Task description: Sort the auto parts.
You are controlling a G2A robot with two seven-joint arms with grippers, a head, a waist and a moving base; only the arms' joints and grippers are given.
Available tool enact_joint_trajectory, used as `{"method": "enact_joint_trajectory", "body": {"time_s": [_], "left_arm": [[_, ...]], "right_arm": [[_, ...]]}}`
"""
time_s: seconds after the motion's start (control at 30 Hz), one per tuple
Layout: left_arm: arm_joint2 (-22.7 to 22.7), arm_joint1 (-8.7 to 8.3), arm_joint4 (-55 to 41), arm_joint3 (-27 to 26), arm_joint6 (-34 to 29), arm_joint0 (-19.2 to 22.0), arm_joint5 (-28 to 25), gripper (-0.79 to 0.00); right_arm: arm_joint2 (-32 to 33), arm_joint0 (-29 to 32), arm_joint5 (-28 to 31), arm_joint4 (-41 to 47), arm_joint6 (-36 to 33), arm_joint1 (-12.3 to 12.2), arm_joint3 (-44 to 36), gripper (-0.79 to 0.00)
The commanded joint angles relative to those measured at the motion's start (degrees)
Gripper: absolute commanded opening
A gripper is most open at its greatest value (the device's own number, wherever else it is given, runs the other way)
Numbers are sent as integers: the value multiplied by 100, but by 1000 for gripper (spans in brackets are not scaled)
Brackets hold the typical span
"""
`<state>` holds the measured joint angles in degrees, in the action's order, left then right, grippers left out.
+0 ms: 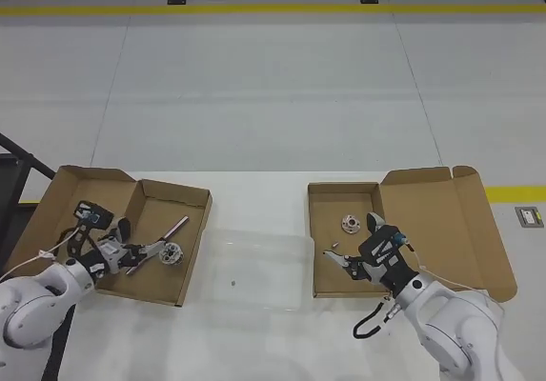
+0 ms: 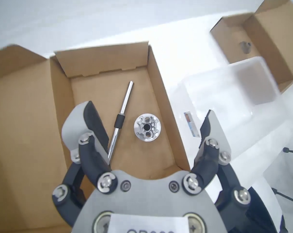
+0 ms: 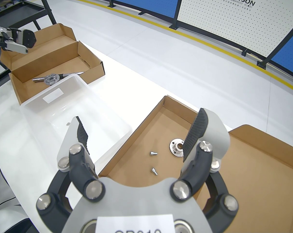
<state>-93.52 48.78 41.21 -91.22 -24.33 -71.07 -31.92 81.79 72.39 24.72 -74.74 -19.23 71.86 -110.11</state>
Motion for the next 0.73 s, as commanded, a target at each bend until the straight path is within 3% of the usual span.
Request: {"method": "enact_joint_trajectory", "body": {"time_s": [0.0, 0.1, 0.13, 0.17, 0.27, 0.37, 0.7], "left_arm": [[-344, -14, 17, -126, 557, -398, -254, 0], [-641, 0, -110, -230, 1533, -797, -972, 0], [-659, 3, -156, -214, 1655, -833, -1091, 0], [-635, -3, -98, -233, 1374, -759, -868, -1], [-665, 4, -168, -214, 1915, -843, -1335, -1], [-658, 4, -156, -213, 1661, -833, -1094, -1], [-658, 3, -156, -214, 1644, -833, -1081, -1]], "right_arm": [[0, 0, 0, 0, 0, 0, 0, 0], [0, 0, 0, 0, 0, 0, 0, 0], [0, 0, 0, 0, 0, 0, 0, 0], [0, 0, 0, 0, 0, 0, 0, -1], [0, 0, 0, 0, 0, 0, 0, -1], [0, 0, 0, 0, 0, 0, 0, 0], [0, 0, 0, 0, 0, 0, 0, 0]]}}
